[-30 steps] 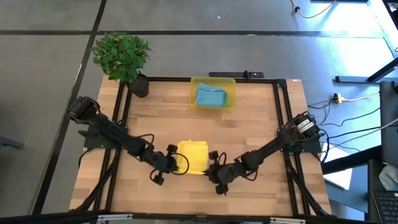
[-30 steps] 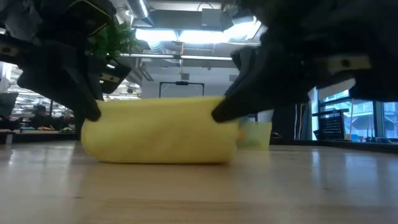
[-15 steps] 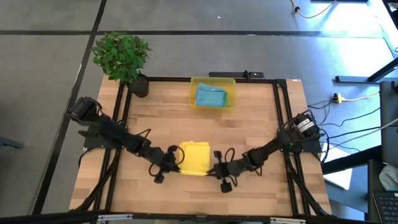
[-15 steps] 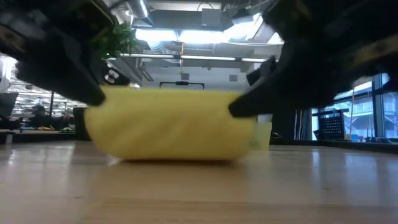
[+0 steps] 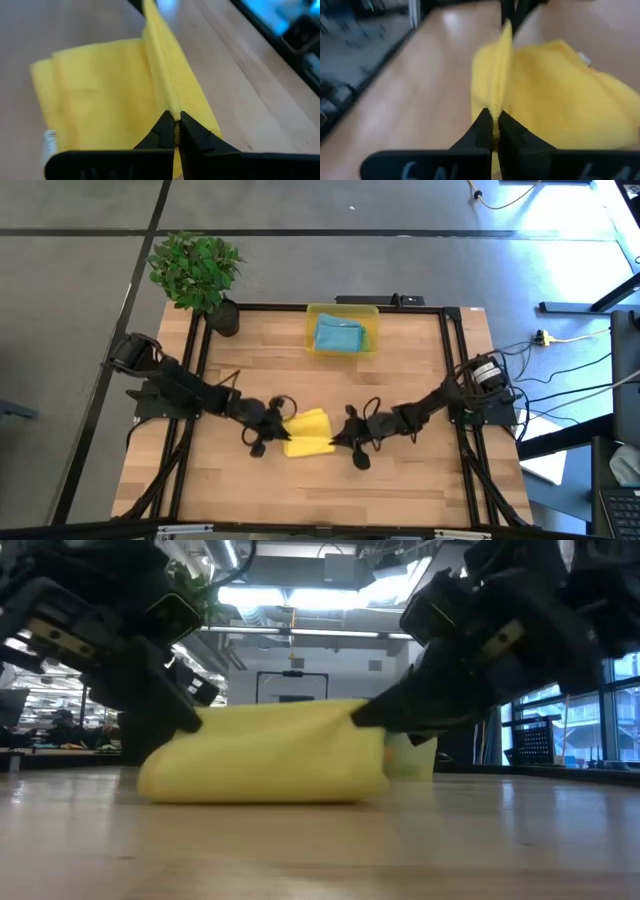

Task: Fold microfiber towels
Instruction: Fold the yellow microfiber cloth

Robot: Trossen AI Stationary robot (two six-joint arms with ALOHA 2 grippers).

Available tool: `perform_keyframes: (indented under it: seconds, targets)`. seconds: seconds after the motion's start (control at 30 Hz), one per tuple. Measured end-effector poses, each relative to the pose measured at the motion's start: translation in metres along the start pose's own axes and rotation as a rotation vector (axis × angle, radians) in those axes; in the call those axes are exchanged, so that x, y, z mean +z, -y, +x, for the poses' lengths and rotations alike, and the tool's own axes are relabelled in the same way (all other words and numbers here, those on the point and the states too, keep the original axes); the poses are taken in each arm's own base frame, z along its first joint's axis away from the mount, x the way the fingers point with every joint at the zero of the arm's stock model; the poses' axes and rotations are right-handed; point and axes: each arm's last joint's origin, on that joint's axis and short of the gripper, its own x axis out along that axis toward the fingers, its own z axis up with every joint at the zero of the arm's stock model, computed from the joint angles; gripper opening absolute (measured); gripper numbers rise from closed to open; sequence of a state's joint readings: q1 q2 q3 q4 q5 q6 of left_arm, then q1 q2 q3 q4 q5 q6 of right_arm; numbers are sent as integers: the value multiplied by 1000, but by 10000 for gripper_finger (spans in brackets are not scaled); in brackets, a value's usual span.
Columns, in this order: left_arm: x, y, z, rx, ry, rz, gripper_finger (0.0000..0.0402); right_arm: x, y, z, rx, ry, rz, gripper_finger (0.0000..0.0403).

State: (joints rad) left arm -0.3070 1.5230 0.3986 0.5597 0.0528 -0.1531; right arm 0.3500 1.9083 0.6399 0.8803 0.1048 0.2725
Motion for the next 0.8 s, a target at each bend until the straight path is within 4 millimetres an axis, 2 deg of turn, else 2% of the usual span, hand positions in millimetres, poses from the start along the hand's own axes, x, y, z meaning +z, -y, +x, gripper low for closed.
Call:
perform_keyframes:
  seconds: [0.2, 0.37, 0.47, 0.63, 0.7, 0.8]
  targets:
    - [-16, -19, -14, 6, 113, -69, 0, 4, 31, -5, -44, 62, 53, 7]
    - [-21, -11, -16, -27, 125, -73, 0, 13, 29, 1, 7, 67, 50, 6]
    - [-21, -1, -15, -55, 126, -69, 0, 16, 15, 6, 53, 34, 37, 6]
    - [-11, 19, -9, -97, 119, -35, 0, 14, -19, 15, 88, -93, 59, 6]
    - [-2, 33, -6, -181, 135, -12, 0, 21, -41, 19, 122, -115, 89, 6]
    - [14, 58, -1, -265, 141, 99, 0, 40, -75, 25, 155, -116, 33, 6]
